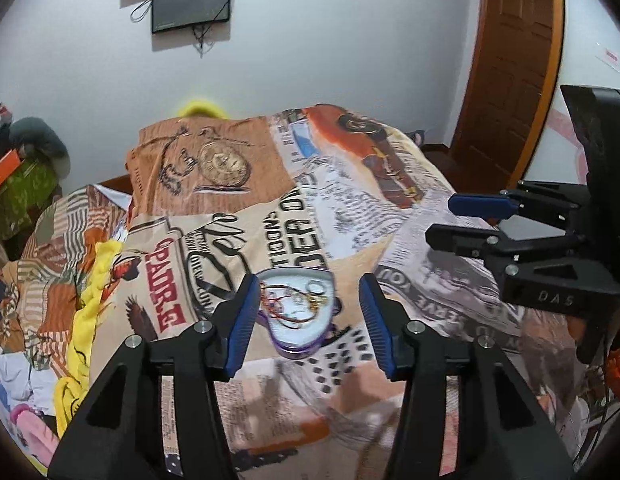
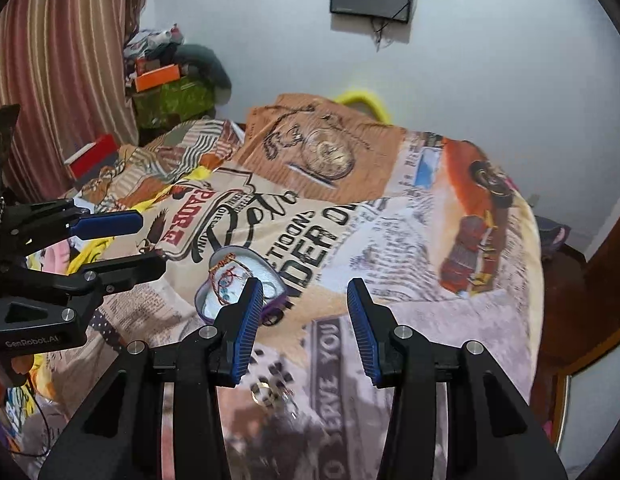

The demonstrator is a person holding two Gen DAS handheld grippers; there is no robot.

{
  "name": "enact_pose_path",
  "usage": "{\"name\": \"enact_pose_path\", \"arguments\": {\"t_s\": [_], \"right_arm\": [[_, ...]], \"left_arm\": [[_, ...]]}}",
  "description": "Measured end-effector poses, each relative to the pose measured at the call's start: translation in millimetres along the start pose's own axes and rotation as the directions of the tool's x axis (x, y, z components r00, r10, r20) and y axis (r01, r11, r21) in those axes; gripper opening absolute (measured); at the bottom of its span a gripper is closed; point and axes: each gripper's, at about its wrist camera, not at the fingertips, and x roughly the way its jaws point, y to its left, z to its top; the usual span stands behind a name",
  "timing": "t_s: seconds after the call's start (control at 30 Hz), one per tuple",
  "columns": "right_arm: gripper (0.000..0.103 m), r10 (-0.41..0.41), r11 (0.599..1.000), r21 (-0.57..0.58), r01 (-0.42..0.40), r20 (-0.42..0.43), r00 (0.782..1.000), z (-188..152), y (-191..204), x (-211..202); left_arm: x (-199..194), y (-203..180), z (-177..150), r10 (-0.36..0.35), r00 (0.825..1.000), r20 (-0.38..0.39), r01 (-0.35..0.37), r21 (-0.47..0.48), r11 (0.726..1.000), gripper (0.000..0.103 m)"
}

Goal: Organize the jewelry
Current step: 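Open both grippers over the tin and move them back to the remaining jewelry, then grasp a gold ring with the left gripper while the right gripper grasps a silver charm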

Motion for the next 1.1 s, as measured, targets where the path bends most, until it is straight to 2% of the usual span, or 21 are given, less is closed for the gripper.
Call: {"name": "enact_pose_path", "arguments": {"t_s": [0.23, 0.37, 0.63, 0.83, 0.97, 1.1], "right_arm": [[0.041, 0.000, 1.000, 0.025, 0.001, -0.035, 0.999, -24, -12, -7], [0.041, 0.024, 0.999, 0.028, -0.021, -0.100, 0.995, -42, -14, 5], [0.041, 0.079, 0.997, 0.022, -0.077, -0.228, 0.970, -74, -6, 44], [0.040, 0.088, 0.996, 0.010, -0.088, -0.239, 0.967, -78, -2, 56], [0.020, 0.122, 0.993, 0.024, -0.119, -0.236, 0.964, -77, -3, 60], [0.019, 0.147, 0.989, 0.041, -0.142, -0.229, 0.962, -77, -6, 61]], "left_arm": [[5, -27, -14, -0.034, 0.999, -0.039, 0.035, 0.041, 0.999, 0.053], [17, -35, -27, -0.047, 0.995, -0.090, 0.051, 0.041, 0.998, 0.053], [44, -38, -52, -0.074, 0.980, -0.184, 0.078, 0.017, 0.997, 0.053], [56, -39, -62, -0.098, 0.972, -0.213, 0.104, 0.016, 0.994, 0.052], [60, -43, -63, -0.122, 0.968, -0.218, 0.129, 0.020, 0.991, 0.052], [66, -50, -62, -0.133, 0.965, -0.226, 0.145, 0.037, 0.989, 0.051]]}}
